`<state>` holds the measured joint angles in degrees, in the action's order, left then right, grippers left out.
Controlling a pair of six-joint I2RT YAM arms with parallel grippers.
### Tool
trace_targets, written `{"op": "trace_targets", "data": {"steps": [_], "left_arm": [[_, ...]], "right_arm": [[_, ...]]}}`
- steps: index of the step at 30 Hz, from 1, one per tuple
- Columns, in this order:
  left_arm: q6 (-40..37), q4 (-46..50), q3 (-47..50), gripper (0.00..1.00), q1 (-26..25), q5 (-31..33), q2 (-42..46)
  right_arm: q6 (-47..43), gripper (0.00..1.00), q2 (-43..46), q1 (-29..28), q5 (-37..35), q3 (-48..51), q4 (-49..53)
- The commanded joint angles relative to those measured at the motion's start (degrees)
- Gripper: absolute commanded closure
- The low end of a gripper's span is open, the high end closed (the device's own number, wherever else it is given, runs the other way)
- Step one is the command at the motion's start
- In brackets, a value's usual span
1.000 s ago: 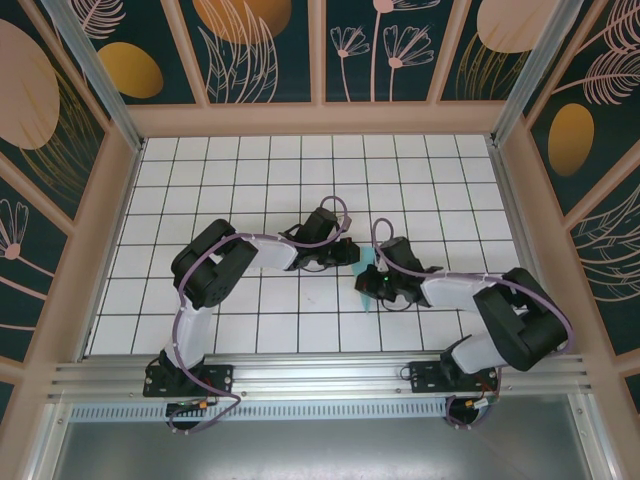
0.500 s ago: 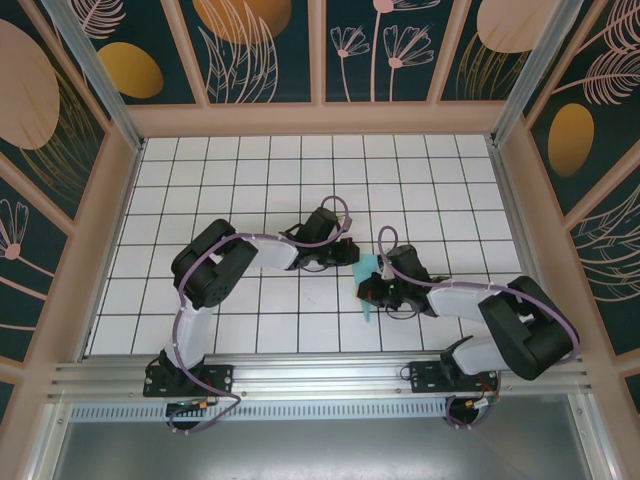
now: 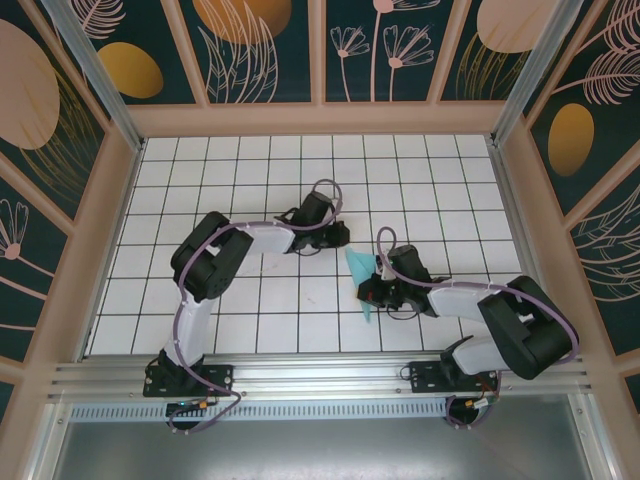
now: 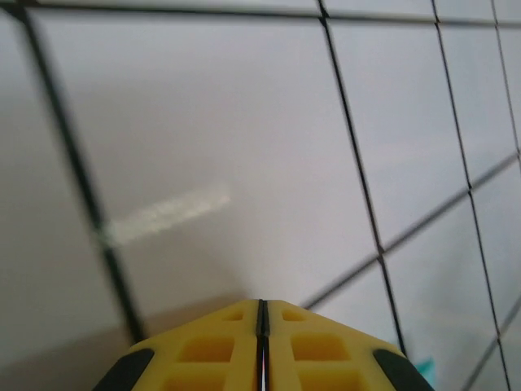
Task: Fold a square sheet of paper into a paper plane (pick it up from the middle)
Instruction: Fold the wing for the fifth time at the center of the table.
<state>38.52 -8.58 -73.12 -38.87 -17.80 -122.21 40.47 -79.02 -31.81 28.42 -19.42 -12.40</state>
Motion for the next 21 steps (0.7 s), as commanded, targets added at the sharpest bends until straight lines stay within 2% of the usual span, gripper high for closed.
{"op": "trace_targets", "data": {"steps": [1,6,11,13,18,21], "left_arm": [[-2.97,4.19,-1.97,0.89,1.38,4.41,1.10],[-1.10,1.91,5.02,0.86,1.44,6.76,10.92],[4.15,-9.32,16.57,0.86,1.21,-3.16,18.84],[6.54,-12.84,20.92,0.87,0.77,-5.88,20.23],[8.99,-15.53,26.41,0.90,-0.01,-7.00,20.99],[9.37,-17.08,26.73,0.90,-0.04,-8.58,19.10]], "right_arm": [[-3.89,0.96,-3.12,0.15,-0.07,1.34,10.32],[-9.50,0.97,-7.45,0.13,1.54,-3.30,9.24],[-13.97,0.97,-13.75,0.17,3.97,-9.31,8.67],[-15.42,0.97,-16.39,0.13,5.20,-11.39,7.68],[-16.26,0.97,-21.20,0.13,6.37,-15.29,7.04],[-15.94,0.97,-22.06,0.17,7.24,-15.43,6.02]]}}
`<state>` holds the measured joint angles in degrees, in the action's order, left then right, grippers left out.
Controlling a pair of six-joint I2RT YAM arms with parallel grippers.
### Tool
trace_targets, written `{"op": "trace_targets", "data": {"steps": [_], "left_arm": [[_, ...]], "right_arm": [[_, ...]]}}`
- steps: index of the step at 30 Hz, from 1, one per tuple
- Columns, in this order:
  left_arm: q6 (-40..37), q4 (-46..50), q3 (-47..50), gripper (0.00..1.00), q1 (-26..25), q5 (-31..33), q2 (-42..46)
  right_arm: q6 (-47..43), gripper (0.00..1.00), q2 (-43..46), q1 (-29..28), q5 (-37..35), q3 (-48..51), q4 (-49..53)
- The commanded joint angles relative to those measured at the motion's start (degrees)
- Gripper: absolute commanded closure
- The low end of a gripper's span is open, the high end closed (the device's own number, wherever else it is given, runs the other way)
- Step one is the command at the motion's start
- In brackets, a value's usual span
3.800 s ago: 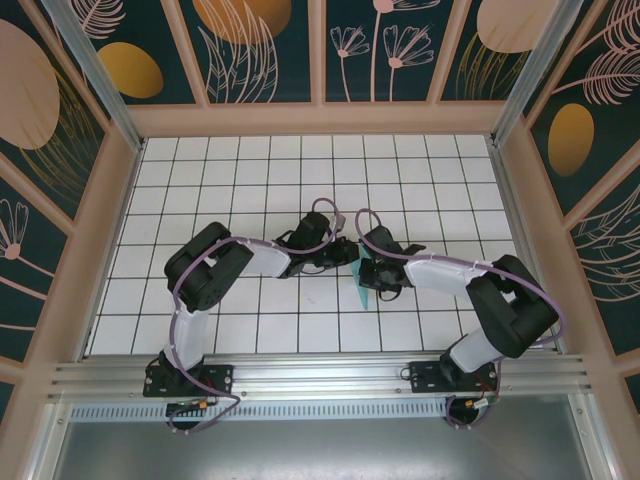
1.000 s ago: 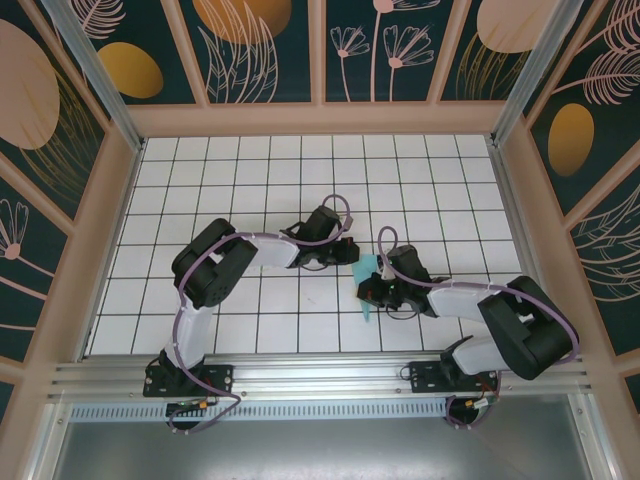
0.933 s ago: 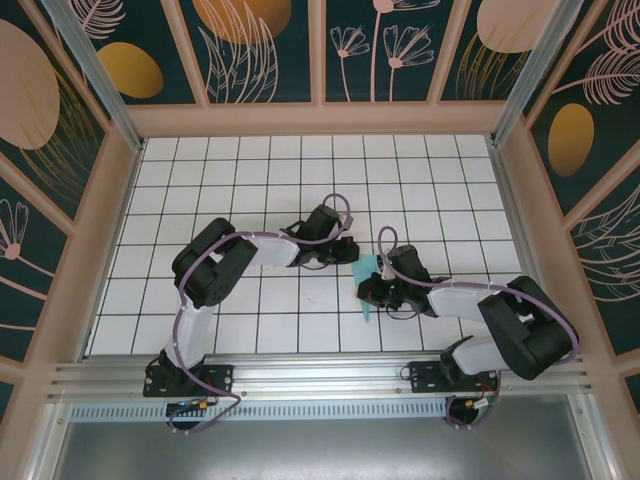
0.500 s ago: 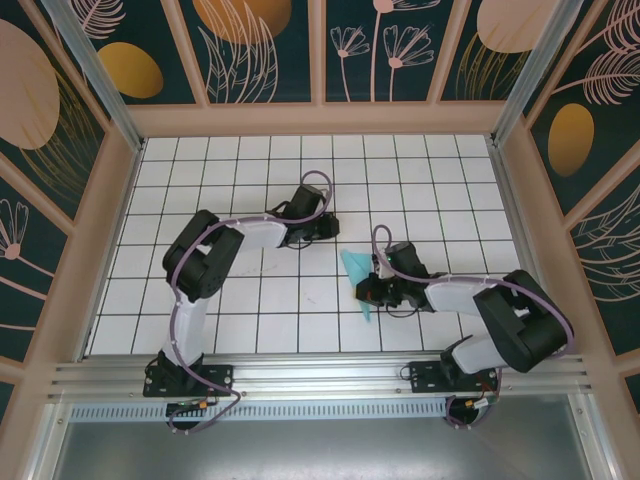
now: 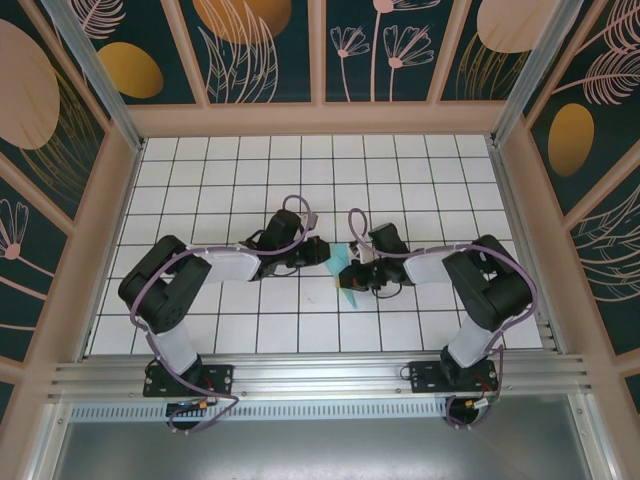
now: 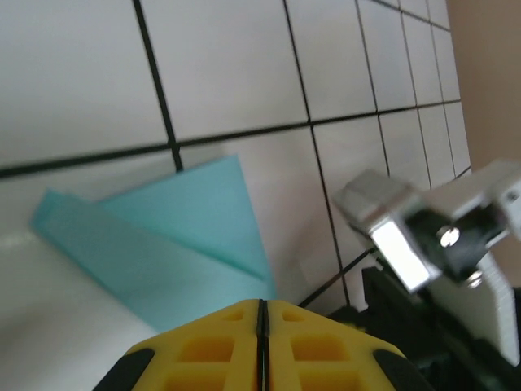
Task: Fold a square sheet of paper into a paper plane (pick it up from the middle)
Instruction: Fold the wing for the fifth time at the center of the table.
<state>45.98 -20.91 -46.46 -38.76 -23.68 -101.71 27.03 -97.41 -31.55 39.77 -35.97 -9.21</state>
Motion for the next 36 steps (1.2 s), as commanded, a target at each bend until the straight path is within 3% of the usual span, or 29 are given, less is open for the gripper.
{"op": "trace_targets", "data": {"steps": [1,4,13,23,29,36], "left_arm": [[1.78,-4.77,-0.25,0.91,-0.17,-2.22,-2.18],[1.34,-4.82,-1.21,0.92,-0.12,0.12,-5.45],[-2.07,7.45,-6.42,0.94,0.56,13.00,-9.55],[-5.84,8.36,-8.96,0.92,5.04,12.58,-12.77],[-7.25,9.39,-10.21,0.87,8.64,13.30,-10.43],[-5.28,5.95,-9.72,0.81,9.32,6.53,-4.91]], "right_arm": [[-2.42,0.97,-3.82,-0.11,-4.00,1.16,2.74],[-2.08,0.97,-3.55,-0.10,-4.17,1.25,2.86],[-2.58,0.97,-2.04,-0.16,-4.09,2.74,3.87],[-4.08,0.97,-1.99,-0.09,-3.57,2.66,5.13],[-3.65,0.97,-2.35,-0.09,-3.11,2.81,4.44],[-3.30,0.97,-3.11,-0.09,-3.21,1.53,4.47]]}}
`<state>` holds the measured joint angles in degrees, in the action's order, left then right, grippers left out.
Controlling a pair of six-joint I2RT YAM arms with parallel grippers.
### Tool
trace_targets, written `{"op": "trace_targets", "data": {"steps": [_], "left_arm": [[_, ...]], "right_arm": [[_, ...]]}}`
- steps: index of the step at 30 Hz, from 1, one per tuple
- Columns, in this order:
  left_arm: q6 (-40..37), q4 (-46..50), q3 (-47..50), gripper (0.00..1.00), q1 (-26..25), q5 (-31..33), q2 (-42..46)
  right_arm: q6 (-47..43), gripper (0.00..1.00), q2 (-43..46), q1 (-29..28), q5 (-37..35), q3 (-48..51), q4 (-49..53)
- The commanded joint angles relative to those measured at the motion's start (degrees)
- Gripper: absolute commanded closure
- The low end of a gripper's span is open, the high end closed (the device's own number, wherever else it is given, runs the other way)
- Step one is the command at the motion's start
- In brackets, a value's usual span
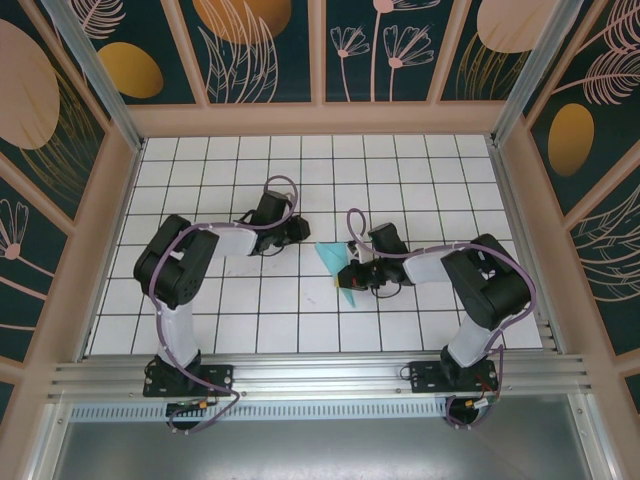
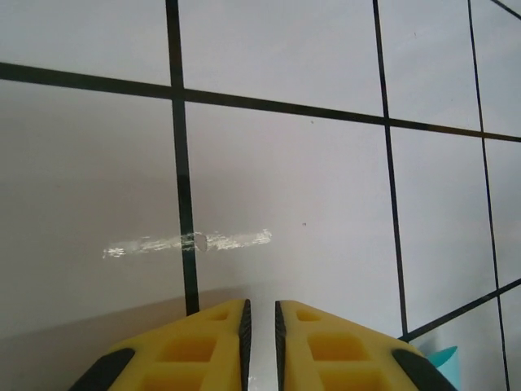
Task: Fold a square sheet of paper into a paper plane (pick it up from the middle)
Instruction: Fold the wing for the fifth time at the center of the table.
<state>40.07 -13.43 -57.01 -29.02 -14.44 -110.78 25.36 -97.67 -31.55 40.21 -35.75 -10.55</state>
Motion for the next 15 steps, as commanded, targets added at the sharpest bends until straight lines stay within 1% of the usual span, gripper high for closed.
{"op": "trace_targets", "data": {"steps": [1,3,5,8,10,13,15], "left_arm": [[1.87,-3.45,2.73,0.81,-0.71,-4.68,5.55],[3.98,-7.06,5.13,0.82,-1.68,-7.41,7.37],[5.18,-9.32,6.40,0.83,-3.90,-10.38,8.30],[6.47,-11.33,6.60,0.85,-7.68,-14.53,6.66],[7.97,-11.19,7.40,0.88,-8.92,-13.34,5.20],[12.07,-15.76,10.77,0.90,-8.92,-11.95,3.31],[13.64,-18.72,11.22,0.90,-8.95,-14.14,1.73]], "right_arm": [[-1.55,0.97,-2.96,-0.10,-3.69,1.16,5.80],[-1.37,0.97,-2.95,-0.13,-4.03,1.12,5.63],[-1.11,0.97,-3.00,-0.10,-4.09,1.03,5.36],[-0.48,0.97,-3.23,-0.11,-4.23,0.93,4.94],[-0.14,0.97,-3.05,-0.15,-4.30,1.18,4.27],[0.45,0.97,-3.10,-0.14,-4.68,1.21,3.91],[0.80,0.97,-3.23,-0.09,-4.90,1.31,3.67]]}}
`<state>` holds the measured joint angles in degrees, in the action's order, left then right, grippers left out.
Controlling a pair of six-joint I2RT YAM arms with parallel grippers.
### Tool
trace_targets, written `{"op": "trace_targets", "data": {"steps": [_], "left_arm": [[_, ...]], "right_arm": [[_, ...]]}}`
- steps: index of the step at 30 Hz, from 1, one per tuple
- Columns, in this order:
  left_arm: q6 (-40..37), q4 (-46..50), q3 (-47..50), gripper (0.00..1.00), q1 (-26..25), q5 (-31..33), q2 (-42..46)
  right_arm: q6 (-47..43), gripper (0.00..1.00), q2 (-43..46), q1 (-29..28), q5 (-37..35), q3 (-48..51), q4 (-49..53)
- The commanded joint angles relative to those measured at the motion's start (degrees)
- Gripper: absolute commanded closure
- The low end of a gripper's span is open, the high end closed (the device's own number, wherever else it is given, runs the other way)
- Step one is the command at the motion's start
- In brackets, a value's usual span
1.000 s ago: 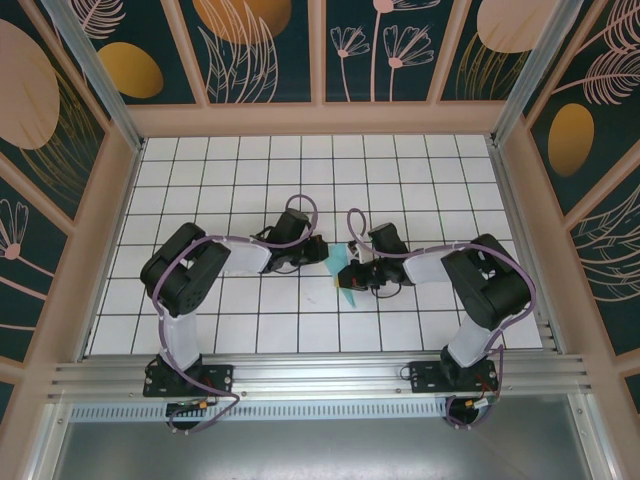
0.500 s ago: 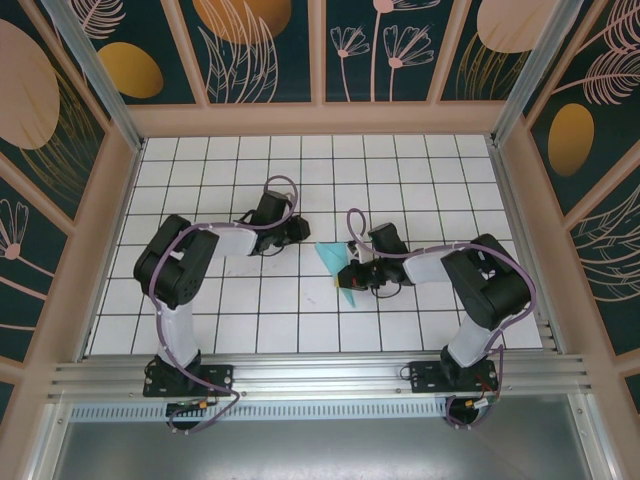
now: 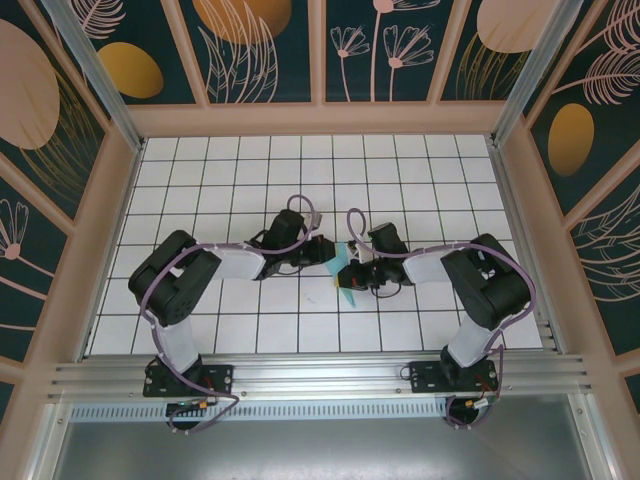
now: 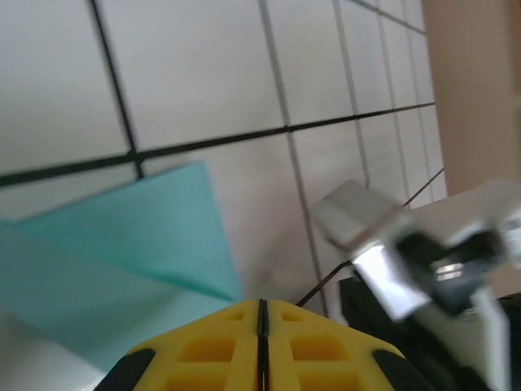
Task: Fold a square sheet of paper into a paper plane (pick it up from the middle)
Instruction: Fold the wing for the fifth time at the center of the table.
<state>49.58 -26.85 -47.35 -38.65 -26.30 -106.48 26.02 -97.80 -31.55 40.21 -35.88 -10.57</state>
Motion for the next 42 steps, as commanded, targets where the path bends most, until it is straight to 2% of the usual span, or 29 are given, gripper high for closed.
{"op": "trace_targets", "data": {"steps": [1,4,10,16,19,27,31,34,42], "left_arm": [[4.47,-6.28,1.56,0.90,0.66,-3.70,-3.18],[3.12,-7.10,2.57,0.89,0.18,-4.14,-2.36],[1.16,-7.99,1.41,0.84,-0.07,-9.24,-3.81],[1.75,-7.95,1.30,0.83,-0.51,-9.78,-4.69],[1.16,-2.66,-0.17,0.85,-0.63,-7.38,-7.05],[3.95,7.99,-1.28,0.97,-0.48,3.01,-11.11],[5.44,8.35,-0.61,1.00,-0.55,3.79,-13.49],[5.05,10.51,-0.98,1.00,-0.49,5.53,-14.41],[4.41,12.72,-1.40,1.00,-0.50,7.14,-14.63]], "right_arm": [[0.32,0.97,-3.17,-0.11,-4.87,1.49,3.52],[0.45,0.97,-3.31,-0.12,-5.53,1.43,3.85],[0.87,0.97,-3.80,-0.09,-5.40,1.25,3.45],[1.13,0.97,-3.65,-0.13,-5.46,1.25,3.23],[1.23,0.97,-3.76,-0.09,-5.49,1.16,3.20],[0.26,0.97,-1.72,-0.10,-6.11,1.51,7.07],[-0.47,0.94,1.07,-0.09,-3.19,4.20,7.17],[-0.62,0.94,2.17,-0.09,-4.51,5.78,8.69],[-2.16,0.92,5.63,-1.42,-2.58,8.72,11.08]]}}
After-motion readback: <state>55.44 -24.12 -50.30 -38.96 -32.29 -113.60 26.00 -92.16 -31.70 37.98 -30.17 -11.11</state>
